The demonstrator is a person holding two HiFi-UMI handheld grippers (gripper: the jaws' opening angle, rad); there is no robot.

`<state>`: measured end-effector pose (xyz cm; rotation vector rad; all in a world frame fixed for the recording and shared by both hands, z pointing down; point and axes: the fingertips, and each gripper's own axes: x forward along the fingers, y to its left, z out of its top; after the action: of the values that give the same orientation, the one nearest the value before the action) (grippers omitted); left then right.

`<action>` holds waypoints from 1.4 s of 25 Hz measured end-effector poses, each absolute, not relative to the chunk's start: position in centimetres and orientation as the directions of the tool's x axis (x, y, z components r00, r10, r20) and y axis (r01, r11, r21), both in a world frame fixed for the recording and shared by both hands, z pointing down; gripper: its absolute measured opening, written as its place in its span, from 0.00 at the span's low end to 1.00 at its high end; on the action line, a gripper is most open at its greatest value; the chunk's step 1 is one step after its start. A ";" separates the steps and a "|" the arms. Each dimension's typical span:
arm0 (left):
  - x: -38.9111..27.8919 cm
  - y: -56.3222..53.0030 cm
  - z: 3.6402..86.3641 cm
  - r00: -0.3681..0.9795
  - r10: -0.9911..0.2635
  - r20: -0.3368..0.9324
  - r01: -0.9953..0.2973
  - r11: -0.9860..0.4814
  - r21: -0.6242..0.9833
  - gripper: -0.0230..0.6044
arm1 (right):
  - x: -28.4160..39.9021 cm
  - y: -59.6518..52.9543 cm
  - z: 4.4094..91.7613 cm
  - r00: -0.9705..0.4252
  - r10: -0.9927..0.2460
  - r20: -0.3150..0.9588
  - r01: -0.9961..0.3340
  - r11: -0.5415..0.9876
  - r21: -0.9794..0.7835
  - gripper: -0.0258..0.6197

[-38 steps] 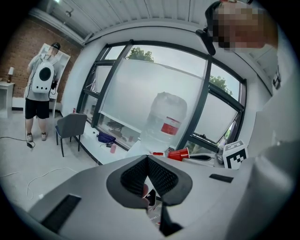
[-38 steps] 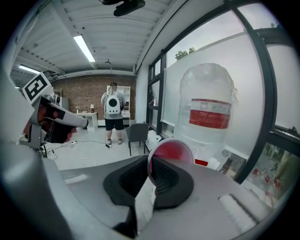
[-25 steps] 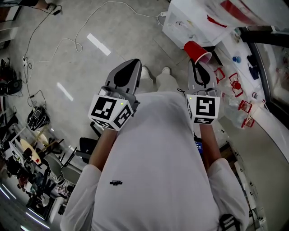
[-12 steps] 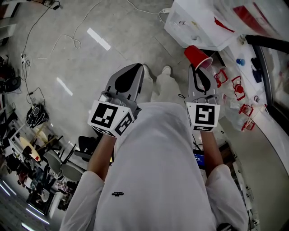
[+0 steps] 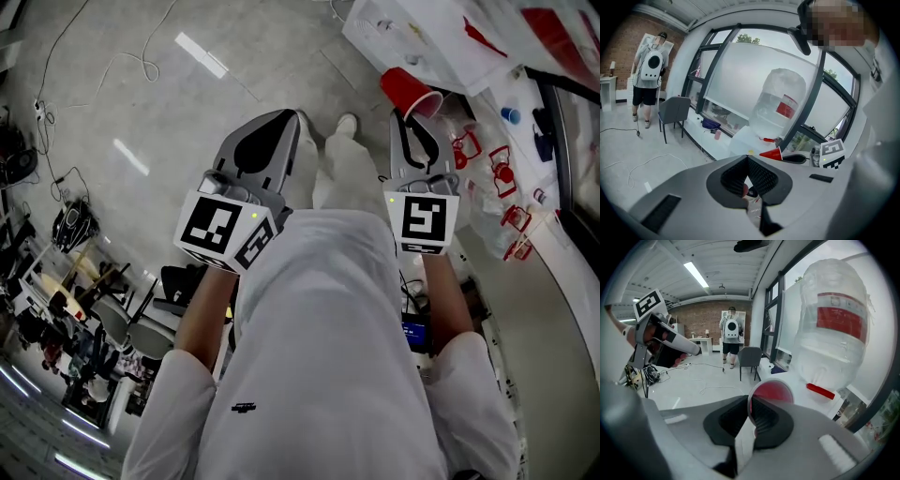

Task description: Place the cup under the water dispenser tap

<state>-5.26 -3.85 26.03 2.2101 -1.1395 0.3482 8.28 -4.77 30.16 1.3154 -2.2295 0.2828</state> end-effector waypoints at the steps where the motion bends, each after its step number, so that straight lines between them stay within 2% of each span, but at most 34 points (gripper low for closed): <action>1: -5.2 -4.0 26.3 0.594 -0.637 0.491 -0.803 -0.436 0.406 0.04 | 8.3 -5.0 30.5 -0.385 -0.746 0.543 -0.858 0.506 0.087 0.09; 19: -1.9 -5.1 31.3 0.624 -0.585 0.517 -0.781 -0.451 0.432 0.03 | 9.8 -7.2 37.1 -0.397 -0.695 0.600 -0.824 0.558 0.101 0.09; 35: -1.8 -5.6 36.4 0.629 -0.553 0.546 -0.777 -0.444 0.446 0.03 | 9.0 -7.5 43.7 -0.404 -0.646 0.647 -0.787 0.606 0.114 0.08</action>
<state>-1.81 -5.57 36.37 2.1659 -1.0351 0.4218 8.97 -7.47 43.65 1.1248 -2.1692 0.2745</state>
